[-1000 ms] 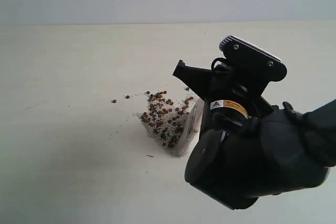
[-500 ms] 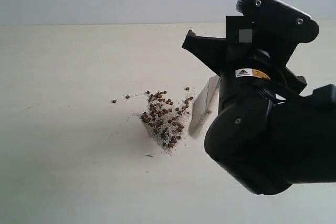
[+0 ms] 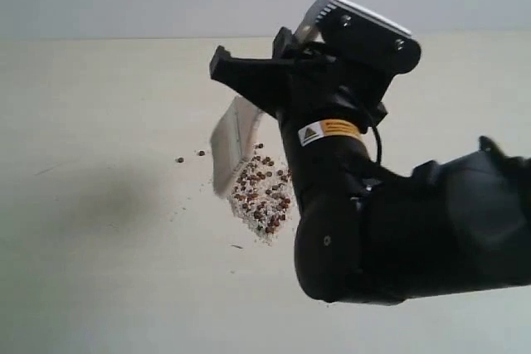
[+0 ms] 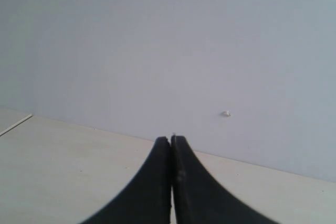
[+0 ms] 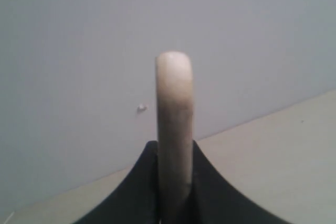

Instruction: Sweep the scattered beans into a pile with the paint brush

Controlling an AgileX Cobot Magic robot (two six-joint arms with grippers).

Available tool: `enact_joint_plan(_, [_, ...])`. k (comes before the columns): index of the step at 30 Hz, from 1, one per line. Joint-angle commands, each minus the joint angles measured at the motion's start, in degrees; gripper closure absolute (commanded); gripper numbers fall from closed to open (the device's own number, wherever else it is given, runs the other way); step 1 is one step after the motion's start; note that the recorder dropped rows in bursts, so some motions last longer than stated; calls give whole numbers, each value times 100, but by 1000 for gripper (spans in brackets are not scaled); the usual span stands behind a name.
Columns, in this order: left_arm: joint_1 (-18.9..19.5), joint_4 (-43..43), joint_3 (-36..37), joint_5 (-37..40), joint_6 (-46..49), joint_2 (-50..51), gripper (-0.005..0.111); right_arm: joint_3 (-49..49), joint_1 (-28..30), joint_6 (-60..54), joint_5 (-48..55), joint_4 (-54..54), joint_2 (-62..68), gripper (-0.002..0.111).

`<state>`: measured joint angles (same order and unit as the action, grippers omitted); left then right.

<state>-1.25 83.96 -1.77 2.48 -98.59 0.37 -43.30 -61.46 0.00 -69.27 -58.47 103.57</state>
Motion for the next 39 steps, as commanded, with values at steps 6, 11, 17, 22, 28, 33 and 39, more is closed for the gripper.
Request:
enact_joint_plan(6, [13,-20,20,22,-36,-37,107,-1388,15,707,-69,708,1493,108])
enact_joint_plan(11, [13,-20,20,22,-36,-37,107,-2401,15,344,-69,174,2120,108])
enact_joint_plan(17, [13,-20,20,22,-36,-37,107,-3279,26,-539,-69,-378,2676,108])
enact_joint_plan(22, [13,-20,20,22,-36,-37,107,-3544,35,-1438,53,-1069,2810,108])
enact_joint_plan(28, [13,-20,20,22,-36,-37,107,-3544,35,-2302,53,-1983,2797,108])
enact_joint_plan(33, [13,-20,20,22,-36,-37,107,-3544,24,-3329,-1,-2517,2634,108])
enact_joint_plan(39, [13,-20,20,22,-36,-37,107,-3544,24,-4693,-69,-2872,2311,108])
